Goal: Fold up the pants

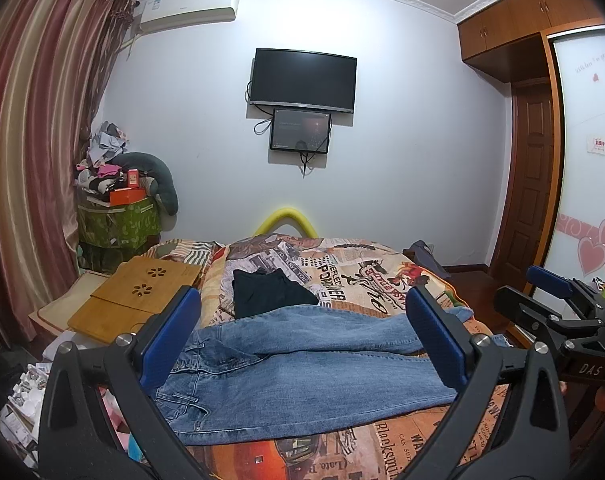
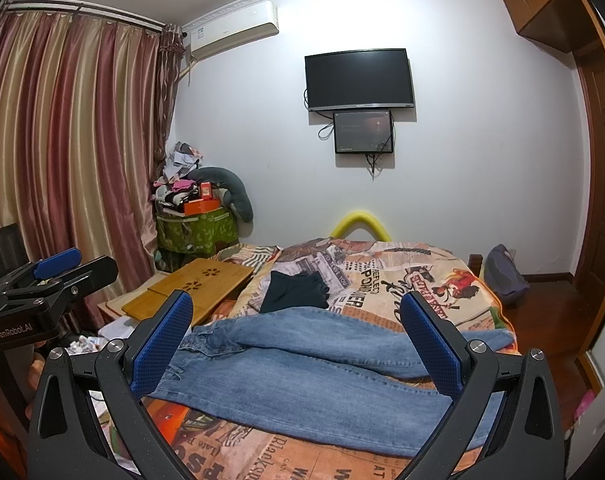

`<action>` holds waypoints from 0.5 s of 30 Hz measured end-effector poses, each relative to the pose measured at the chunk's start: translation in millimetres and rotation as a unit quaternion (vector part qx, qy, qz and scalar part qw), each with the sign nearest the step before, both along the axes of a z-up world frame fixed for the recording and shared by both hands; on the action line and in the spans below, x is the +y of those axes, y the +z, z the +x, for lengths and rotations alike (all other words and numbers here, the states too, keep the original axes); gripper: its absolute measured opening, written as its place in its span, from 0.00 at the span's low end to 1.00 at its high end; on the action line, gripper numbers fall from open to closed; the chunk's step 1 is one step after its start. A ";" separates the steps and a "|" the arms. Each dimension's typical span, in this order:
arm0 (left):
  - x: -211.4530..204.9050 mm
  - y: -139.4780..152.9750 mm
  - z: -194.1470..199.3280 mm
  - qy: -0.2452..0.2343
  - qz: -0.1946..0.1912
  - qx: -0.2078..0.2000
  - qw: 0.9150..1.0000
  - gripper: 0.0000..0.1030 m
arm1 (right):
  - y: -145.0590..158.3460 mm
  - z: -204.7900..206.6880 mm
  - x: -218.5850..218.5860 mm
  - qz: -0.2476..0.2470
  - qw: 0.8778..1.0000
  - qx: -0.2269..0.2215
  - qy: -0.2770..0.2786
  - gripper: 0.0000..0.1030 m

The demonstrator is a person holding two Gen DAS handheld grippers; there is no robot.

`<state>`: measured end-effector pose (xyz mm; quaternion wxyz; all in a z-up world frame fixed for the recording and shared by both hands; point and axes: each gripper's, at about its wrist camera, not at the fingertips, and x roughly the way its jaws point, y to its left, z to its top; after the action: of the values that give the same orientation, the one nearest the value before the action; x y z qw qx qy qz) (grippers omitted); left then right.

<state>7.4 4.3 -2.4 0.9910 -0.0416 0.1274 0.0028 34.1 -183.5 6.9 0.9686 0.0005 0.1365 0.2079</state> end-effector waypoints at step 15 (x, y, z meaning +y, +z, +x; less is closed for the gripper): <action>12.9 -14.6 62.4 -0.003 0.004 0.035 0.999 1.00 | -16.2 36.3 -0.8 -0.009 0.999 0.038 -0.002 1.00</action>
<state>69.8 17.2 -17.0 0.9861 -0.0370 0.1622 0.0023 70.4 -184.3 -9.2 0.9631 0.0002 0.1754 0.2042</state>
